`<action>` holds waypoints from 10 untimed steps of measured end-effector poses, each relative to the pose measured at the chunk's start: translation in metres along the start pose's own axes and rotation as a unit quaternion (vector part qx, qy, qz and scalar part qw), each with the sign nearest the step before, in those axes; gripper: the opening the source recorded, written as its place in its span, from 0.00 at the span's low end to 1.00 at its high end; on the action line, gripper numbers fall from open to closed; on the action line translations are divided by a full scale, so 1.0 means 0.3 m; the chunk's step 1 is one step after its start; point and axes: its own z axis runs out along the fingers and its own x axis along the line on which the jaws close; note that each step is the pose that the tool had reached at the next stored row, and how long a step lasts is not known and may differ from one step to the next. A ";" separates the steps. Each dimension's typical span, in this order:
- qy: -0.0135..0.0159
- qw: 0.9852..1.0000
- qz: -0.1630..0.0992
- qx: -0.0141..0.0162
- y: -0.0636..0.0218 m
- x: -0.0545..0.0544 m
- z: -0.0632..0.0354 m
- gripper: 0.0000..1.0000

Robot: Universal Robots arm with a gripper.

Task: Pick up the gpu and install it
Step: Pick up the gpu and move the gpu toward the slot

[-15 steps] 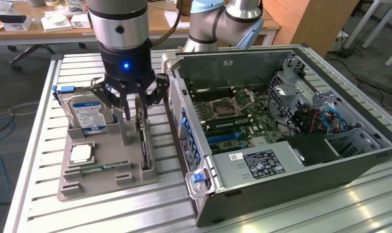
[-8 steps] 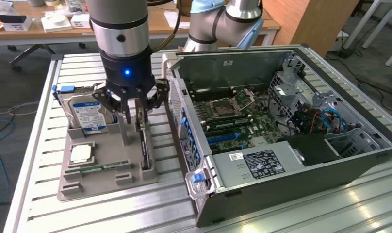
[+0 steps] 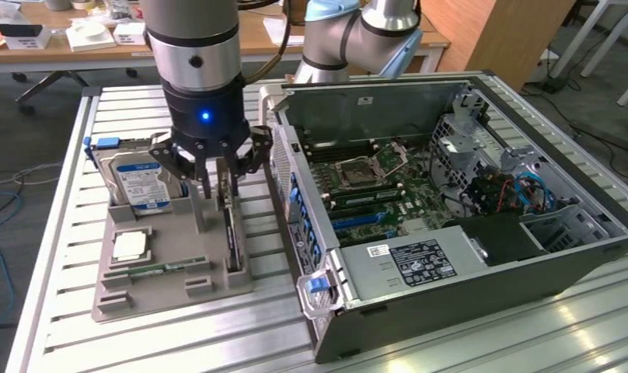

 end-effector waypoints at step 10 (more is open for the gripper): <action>0.000 1.000 0.000 0.000 0.000 -0.001 0.005 0.41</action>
